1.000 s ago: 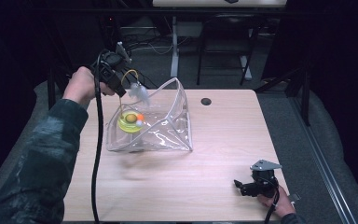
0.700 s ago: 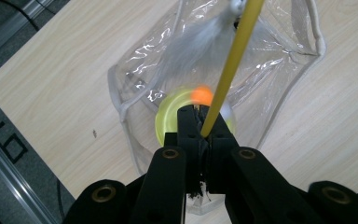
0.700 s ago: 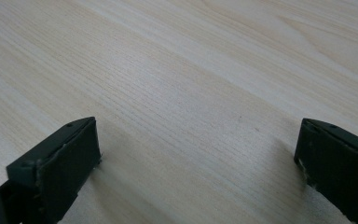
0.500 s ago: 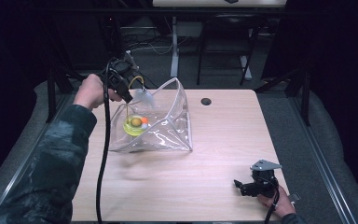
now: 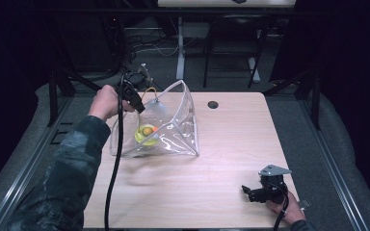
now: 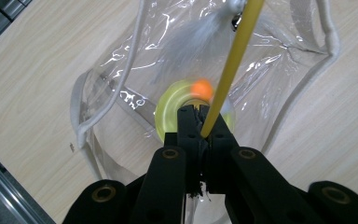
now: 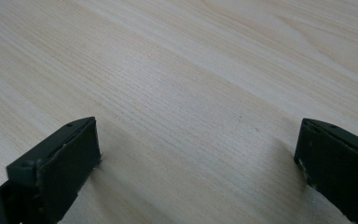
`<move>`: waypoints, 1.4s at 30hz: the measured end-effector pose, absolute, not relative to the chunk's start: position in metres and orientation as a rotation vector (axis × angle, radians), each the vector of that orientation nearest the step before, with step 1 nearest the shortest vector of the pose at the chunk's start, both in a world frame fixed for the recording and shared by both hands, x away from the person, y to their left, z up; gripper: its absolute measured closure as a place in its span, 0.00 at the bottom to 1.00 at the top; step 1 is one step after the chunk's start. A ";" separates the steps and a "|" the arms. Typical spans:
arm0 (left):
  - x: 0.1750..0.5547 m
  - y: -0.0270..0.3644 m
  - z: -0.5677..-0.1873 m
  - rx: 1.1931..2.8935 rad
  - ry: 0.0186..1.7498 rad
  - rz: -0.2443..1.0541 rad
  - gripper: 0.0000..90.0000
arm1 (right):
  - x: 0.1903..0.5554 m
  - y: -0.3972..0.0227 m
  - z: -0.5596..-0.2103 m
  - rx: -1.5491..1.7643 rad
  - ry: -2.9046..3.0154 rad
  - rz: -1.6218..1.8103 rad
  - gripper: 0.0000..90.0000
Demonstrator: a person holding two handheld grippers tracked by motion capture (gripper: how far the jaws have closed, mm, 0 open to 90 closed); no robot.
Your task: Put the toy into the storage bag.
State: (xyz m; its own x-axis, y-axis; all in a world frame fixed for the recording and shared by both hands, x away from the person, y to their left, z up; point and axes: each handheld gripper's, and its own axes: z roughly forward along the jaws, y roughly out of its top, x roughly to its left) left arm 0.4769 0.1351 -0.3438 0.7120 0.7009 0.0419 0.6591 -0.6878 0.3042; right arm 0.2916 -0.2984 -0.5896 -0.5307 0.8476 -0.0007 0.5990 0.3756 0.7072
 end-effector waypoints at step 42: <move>0.462 0.162 -0.357 2.532 1.156 0.240 0.48 | 0.292 -0.298 -0.590 1.261 2.279 0.944 0.00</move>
State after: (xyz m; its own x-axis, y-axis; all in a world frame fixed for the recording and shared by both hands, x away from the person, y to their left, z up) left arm 0.4621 0.1619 -0.3573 0.6537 0.7567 0.0098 0.6982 -0.6081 0.3778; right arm 0.2918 -0.2984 -0.5896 -0.5316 0.8470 0.0011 0.5999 0.3755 0.7065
